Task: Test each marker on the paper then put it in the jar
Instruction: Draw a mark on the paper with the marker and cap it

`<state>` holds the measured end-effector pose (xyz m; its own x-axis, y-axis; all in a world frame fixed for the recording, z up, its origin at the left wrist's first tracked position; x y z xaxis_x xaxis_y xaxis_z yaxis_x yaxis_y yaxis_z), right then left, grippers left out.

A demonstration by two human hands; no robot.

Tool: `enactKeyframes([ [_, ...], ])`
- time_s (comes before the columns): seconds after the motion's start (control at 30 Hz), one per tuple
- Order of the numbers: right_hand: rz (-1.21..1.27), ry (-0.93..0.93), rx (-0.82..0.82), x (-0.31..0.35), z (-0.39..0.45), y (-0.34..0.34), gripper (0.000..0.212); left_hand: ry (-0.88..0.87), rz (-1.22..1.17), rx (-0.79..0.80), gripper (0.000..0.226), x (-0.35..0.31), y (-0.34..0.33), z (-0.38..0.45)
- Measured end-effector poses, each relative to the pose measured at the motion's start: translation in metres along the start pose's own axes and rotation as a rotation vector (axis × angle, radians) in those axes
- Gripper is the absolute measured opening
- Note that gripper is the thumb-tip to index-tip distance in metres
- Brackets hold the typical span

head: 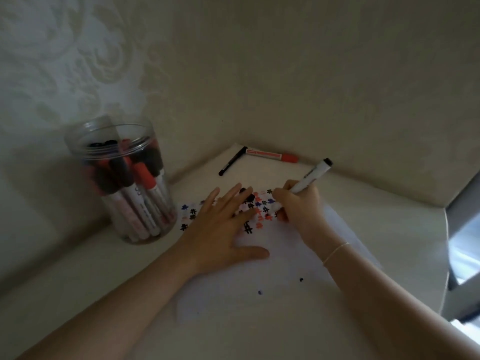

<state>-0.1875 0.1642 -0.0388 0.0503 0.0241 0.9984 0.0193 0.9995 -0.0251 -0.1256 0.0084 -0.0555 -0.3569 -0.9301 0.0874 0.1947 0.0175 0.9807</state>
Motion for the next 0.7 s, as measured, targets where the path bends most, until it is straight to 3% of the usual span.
enactKeyframes([
  [0.13, -0.16, 0.043, -0.079, -0.009, 0.0, 0.002, 0.034, 0.045, -0.03, 0.098, 0.103, 0.005, -0.007, -0.003],
  [0.57, -0.165, 0.045, -0.11, -0.011, 0.0, 0.001, 0.039, 0.104, -0.116, 0.237, 0.109, 0.007, -0.012, -0.004],
  [0.7, -0.12, 0.02, -0.049, -0.01, -0.003, 0.0, 0.034, 0.099, -0.103, 0.246, 0.111, 0.006, -0.012, -0.003],
])
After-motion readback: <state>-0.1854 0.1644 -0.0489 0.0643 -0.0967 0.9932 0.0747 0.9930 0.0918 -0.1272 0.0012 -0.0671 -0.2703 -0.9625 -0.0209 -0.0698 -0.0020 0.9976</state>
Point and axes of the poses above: each hand's wrist, its own z-axis towards the middle knuckle, its own y-axis out of the back of the hand, x = y × z, the point moved 4 cm from there along z, towards the middle knuckle, and after that the axes turned 10 degrees about z, right-handed, at the moved point
